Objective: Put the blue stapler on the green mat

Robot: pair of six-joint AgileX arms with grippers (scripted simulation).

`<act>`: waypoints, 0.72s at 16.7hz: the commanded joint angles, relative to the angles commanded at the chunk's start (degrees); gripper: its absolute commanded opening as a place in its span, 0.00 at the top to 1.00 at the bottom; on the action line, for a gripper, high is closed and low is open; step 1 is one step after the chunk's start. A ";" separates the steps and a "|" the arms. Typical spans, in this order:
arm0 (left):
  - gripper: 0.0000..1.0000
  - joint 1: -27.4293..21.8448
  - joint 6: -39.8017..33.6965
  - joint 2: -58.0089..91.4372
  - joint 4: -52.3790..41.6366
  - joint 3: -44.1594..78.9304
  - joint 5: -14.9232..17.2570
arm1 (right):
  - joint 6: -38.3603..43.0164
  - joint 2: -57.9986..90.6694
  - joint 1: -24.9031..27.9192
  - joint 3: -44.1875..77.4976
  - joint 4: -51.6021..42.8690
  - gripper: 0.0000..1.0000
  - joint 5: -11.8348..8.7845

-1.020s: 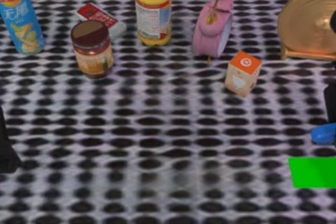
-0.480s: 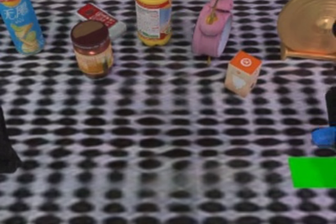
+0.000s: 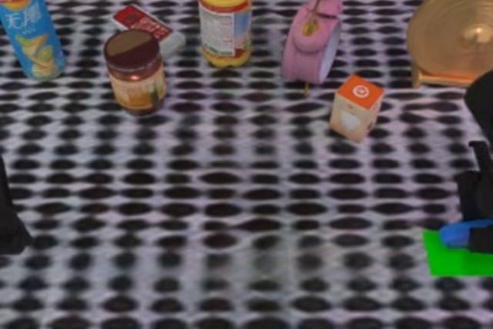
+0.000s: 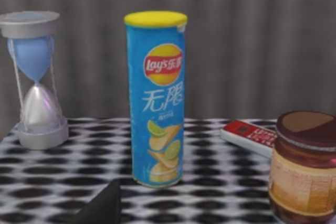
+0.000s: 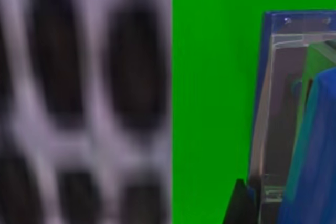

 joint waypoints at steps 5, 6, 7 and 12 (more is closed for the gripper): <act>0.00 0.00 0.00 0.00 0.00 0.00 0.00 | 0.01 0.15 0.00 -0.22 0.29 0.92 -0.01; 0.00 0.00 0.00 0.00 0.00 0.00 0.00 | 0.01 0.15 0.00 -0.22 0.29 0.85 -0.01; 0.00 0.00 0.00 0.00 0.00 0.00 0.00 | 0.01 0.15 0.00 -0.22 0.29 0.77 -0.01; 0.00 0.00 0.00 0.00 0.00 0.00 0.00 | 0.01 0.15 0.00 -0.22 0.29 0.40 -0.01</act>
